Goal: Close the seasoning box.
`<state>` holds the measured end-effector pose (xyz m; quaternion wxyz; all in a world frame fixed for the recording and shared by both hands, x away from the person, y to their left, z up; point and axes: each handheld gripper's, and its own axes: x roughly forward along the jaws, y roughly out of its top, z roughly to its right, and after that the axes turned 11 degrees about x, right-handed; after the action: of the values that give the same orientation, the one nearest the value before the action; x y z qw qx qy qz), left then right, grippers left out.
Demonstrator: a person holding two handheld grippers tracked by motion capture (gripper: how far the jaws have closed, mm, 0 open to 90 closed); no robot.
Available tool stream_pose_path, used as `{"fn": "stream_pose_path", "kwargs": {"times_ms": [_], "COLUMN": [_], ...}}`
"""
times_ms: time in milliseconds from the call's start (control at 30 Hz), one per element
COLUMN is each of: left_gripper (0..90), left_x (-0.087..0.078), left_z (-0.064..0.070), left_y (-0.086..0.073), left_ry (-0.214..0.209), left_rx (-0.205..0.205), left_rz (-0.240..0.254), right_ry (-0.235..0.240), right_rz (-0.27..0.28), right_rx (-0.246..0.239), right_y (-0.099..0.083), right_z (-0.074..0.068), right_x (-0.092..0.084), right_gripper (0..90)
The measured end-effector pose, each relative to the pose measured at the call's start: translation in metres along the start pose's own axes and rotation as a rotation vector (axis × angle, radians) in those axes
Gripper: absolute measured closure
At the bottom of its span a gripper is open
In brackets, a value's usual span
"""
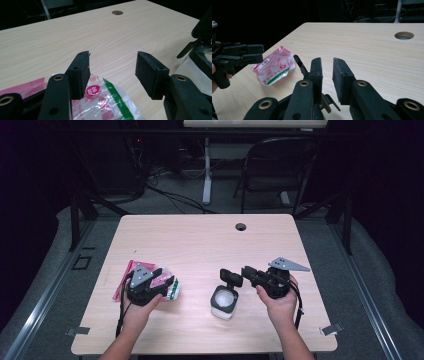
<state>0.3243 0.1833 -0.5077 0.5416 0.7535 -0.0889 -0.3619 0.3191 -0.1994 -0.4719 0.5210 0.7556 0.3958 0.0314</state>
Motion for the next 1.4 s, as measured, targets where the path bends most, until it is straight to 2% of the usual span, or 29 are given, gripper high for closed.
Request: {"fn": "stream_pose_path", "kwargs": {"times_ms": [133,267,433,500,633,733,967,1133,1400], "left_gripper": [52.0,64.3,70.4,71.1,76.2,79.0,82.7,84.5,84.6], "left_x": [0.003,0.006,0.011,0.017,0.031,0.034,0.036,0.038,0.040], "left_z": [0.009,0.021,0.038,0.050,0.075,0.083,0.081,0.086,0.087], "left_y": [0.005,0.011,0.019,0.020,0.020,0.021,0.022,0.023,0.020], "left_ry": [-0.039,-0.091,-0.205,-0.258,-0.362,-0.383,-0.409,-0.428,-0.435], "left_rx": [0.043,0.098,0.108,0.111,0.150,0.169,0.129,0.142,0.153], "left_rz": [-0.004,-0.014,0.009,0.006,-0.010,-0.006,0.014,0.026,-0.003], "right_ry": [0.000,0.003,0.003,0.001,-0.003,-0.007,0.000,-0.003,-0.007], "right_rz": [-0.001,-0.008,-0.015,-0.020,-0.034,-0.048,-0.070,-0.099,-0.122], "right_rx": [-0.003,-0.013,-0.025,-0.031,-0.028,-0.040,-0.044,-0.060,-0.064], "right_y": [-0.002,-0.005,-0.008,-0.009,-0.014,-0.015,-0.021,-0.027,-0.032], "right_z": [-0.002,-0.003,-0.007,-0.008,-0.008,-0.009,-0.012,-0.016,-0.017], "right_x": [0.001,0.002,0.001,0.001,0.002,0.001,0.003,0.008,0.011], "right_gripper": [77.7,77.3,76.7,76.5,75.8,75.1,74.1,73.8,73.0]}}
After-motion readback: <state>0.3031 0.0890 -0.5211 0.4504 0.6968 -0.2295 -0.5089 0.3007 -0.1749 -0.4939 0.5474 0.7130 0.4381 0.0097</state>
